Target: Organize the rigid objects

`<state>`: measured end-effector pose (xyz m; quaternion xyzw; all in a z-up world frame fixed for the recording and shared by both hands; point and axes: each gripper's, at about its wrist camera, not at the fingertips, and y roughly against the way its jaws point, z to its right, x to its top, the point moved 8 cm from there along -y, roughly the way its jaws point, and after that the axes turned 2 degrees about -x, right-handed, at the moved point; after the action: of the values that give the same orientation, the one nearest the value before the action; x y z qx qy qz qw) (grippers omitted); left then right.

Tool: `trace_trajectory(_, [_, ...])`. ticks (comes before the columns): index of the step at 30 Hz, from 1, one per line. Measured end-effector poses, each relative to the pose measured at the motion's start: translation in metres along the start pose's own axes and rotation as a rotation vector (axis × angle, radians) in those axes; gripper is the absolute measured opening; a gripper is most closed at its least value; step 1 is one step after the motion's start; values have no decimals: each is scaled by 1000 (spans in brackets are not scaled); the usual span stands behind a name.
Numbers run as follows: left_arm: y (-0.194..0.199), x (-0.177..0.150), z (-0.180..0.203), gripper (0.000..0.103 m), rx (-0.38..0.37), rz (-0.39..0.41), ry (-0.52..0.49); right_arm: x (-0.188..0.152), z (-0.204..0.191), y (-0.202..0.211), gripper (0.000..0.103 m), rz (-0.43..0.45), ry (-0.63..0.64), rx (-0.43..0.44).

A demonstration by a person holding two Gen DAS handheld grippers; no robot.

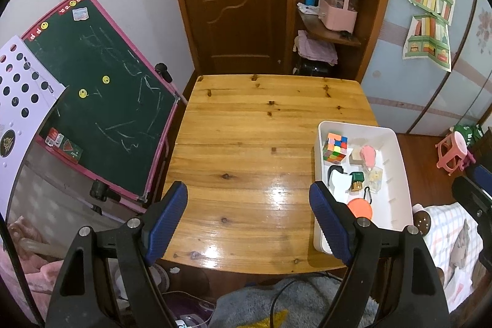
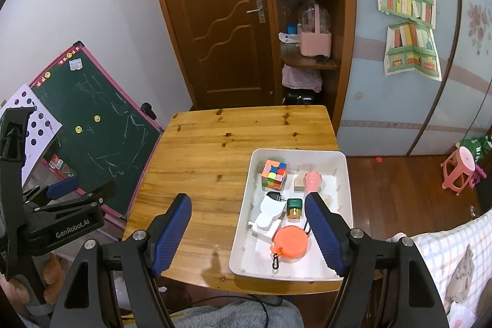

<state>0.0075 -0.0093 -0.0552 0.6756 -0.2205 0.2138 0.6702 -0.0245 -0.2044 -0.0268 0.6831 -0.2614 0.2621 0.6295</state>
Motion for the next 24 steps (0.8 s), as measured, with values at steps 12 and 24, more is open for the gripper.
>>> trace_trajectory(12, [-2, 1, 0, 84, -6, -4, -2, 2, -1, -4, 77, -3, 0, -2])
trace_trajectory(24, [-4, 2, 2, 84, -13, -5, 3, 9, -3, -11, 77, -10, -6, -6])
